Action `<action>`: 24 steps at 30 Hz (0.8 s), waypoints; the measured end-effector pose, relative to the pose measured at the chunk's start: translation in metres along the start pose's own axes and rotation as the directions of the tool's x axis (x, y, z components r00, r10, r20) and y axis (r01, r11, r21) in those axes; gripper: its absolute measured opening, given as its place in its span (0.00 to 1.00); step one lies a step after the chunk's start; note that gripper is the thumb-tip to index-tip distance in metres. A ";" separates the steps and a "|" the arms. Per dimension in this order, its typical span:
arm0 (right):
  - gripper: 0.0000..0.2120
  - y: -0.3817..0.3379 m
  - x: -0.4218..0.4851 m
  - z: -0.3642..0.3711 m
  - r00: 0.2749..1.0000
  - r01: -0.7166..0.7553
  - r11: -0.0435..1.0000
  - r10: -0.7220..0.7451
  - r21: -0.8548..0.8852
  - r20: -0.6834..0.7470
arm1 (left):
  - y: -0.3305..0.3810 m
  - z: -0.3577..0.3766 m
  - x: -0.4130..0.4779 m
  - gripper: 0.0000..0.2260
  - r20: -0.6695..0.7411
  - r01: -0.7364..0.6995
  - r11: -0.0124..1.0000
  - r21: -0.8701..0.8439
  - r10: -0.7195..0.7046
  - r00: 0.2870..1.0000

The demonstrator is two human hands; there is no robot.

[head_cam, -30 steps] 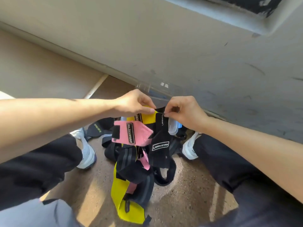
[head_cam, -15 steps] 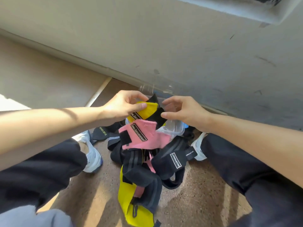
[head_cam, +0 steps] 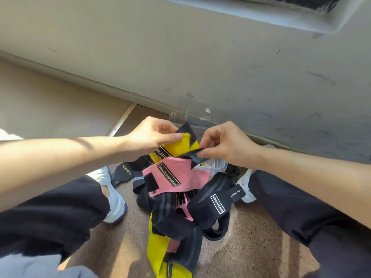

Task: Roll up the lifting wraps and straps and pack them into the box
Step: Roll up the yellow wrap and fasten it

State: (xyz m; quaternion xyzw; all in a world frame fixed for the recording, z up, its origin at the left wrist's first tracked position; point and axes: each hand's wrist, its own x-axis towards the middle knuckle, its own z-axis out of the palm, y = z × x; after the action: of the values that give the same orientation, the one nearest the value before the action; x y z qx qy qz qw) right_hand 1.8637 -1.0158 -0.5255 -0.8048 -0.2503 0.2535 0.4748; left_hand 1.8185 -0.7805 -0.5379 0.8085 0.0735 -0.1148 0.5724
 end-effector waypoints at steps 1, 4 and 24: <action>0.07 0.004 -0.004 -0.003 0.992 -0.028 0.999 0.030 -0.026 0.123 | -0.005 -0.004 0.003 0.07 -0.034 0.024 1.000 0.012 -0.023 0.999; 0.07 0.029 -0.015 -0.010 0.805 -0.052 0.885 0.311 -0.462 0.505 | -0.028 -0.020 0.006 0.07 -0.122 0.097 0.995 -0.010 -0.097 0.988; 0.09 0.017 0.011 -0.021 0.971 -0.086 0.975 0.128 -0.206 0.203 | -0.021 -0.006 0.001 0.12 0.321 0.000 0.994 -0.105 0.034 0.946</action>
State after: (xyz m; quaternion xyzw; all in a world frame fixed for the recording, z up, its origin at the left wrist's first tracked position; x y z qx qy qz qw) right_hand 1.8879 -1.0290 -0.5333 -0.8278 -0.2800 0.3384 0.3489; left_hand 1.8147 -0.7680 -0.5558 0.7486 -0.0223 -0.2365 0.6190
